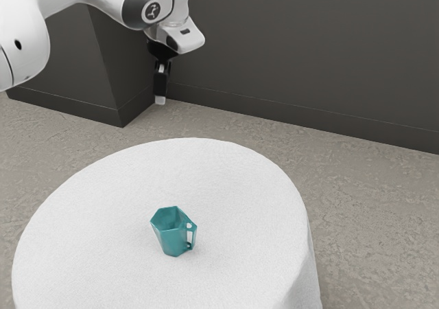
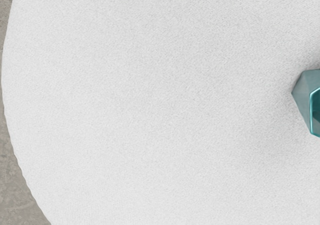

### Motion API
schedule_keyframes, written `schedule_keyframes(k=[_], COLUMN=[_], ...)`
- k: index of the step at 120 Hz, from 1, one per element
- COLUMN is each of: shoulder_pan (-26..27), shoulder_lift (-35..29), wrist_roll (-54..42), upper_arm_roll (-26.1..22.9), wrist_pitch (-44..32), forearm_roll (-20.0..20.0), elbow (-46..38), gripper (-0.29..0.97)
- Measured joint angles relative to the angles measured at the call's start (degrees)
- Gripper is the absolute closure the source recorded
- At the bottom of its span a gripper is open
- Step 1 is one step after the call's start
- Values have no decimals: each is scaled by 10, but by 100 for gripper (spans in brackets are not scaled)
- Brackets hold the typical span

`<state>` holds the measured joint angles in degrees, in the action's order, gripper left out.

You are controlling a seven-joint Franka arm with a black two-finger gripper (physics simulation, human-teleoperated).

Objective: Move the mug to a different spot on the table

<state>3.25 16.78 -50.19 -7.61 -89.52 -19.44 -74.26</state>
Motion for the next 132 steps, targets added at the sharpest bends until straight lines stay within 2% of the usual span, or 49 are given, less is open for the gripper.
schedule_keyframes(k=[35,64,95,132], shoulder_pan=[6,36,34,36], shoulder_lift=[20,33,23,52], wrist_roll=[0,0,-1,-21], upper_arm_roll=[-1,-13,-50,-85], wrist_pitch=[-4,-5,-5,-7], forearm_roll=[0,2,75,89], elbow=[-31,-122,-220,-258], gripper=[0,0,0,0])
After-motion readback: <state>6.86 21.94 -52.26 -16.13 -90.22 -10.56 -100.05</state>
